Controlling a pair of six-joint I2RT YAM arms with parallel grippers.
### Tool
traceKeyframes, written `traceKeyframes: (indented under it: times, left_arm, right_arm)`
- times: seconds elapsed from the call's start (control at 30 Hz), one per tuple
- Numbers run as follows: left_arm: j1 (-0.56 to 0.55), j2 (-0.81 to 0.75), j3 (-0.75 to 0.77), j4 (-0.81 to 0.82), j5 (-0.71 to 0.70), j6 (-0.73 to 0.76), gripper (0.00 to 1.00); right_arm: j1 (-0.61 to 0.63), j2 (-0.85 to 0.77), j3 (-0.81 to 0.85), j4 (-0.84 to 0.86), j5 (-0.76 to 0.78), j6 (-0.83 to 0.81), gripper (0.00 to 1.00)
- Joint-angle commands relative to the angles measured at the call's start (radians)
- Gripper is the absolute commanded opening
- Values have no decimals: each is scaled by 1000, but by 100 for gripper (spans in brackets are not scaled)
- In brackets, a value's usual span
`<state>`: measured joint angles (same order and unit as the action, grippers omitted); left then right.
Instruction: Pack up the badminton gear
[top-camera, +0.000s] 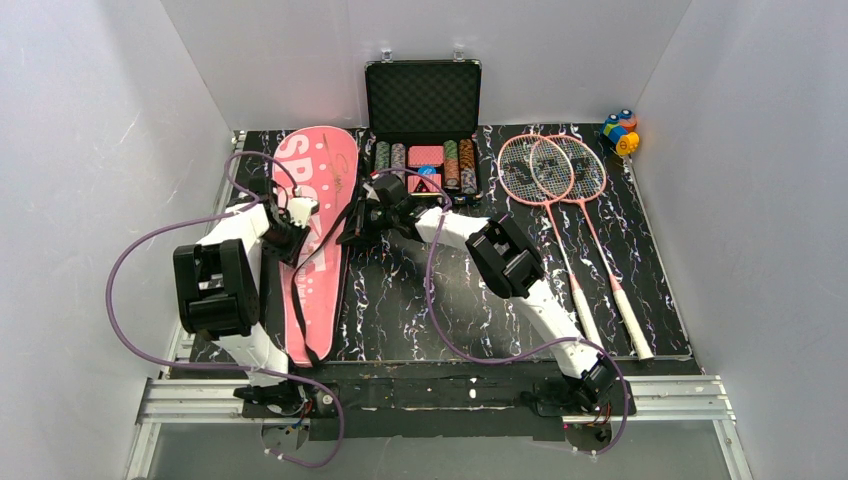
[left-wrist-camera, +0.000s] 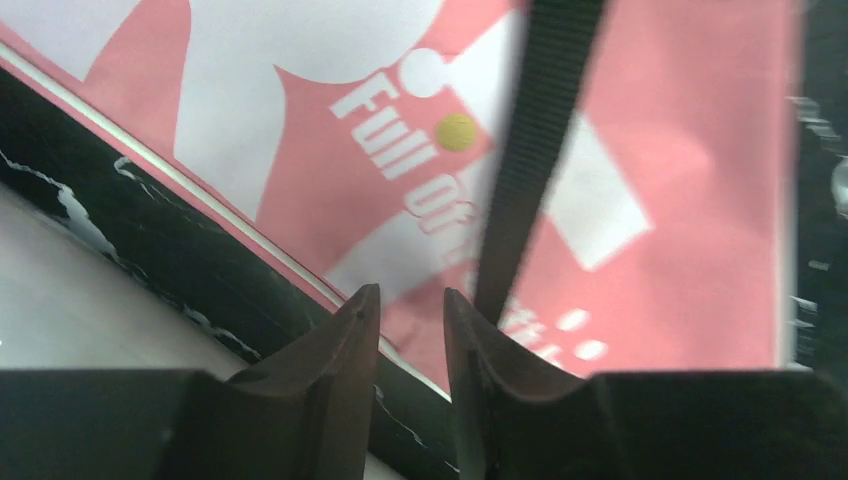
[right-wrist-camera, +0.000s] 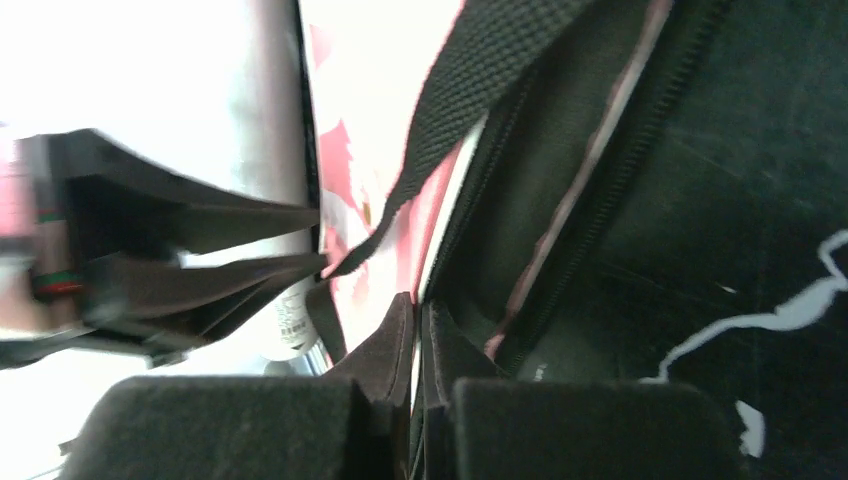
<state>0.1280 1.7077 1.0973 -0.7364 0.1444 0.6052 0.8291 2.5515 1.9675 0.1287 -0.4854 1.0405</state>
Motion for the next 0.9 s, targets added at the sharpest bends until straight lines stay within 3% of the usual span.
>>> traceKeyframes:
  times: [0.0, 0.13, 0.27, 0.3, 0.43, 0.57, 0.87]
  left_arm:
    - [-8, -175, 125, -176, 154, -24, 36]
    - [-5, -290, 243, -277, 217, -37, 56]
    - [-4, -364, 342, -385, 328, -49, 95]
    - [-4, -377, 356, -413, 365, -46, 99]
    - [-20, -450, 339, -480, 444, -19, 99]
    - [-35, -569, 231, -440, 453, 27, 99]
    - [-48, -718, 160, -442, 586, 129, 99]
  right_arm:
    - [7, -102, -63, 54, 2, -38, 1]
    - [19, -197, -125, 45, 32, -92, 1]
    - [33, -280, -148, 28, 55, -124, 1]
    - [37, -298, -149, 20, 60, -131, 1]
    - [54, -381, -161, -9, 104, -161, 1]
    - [74, -465, -179, -35, 159, -202, 1]
    - [160, -604, -142, -221, 434, -367, 1]
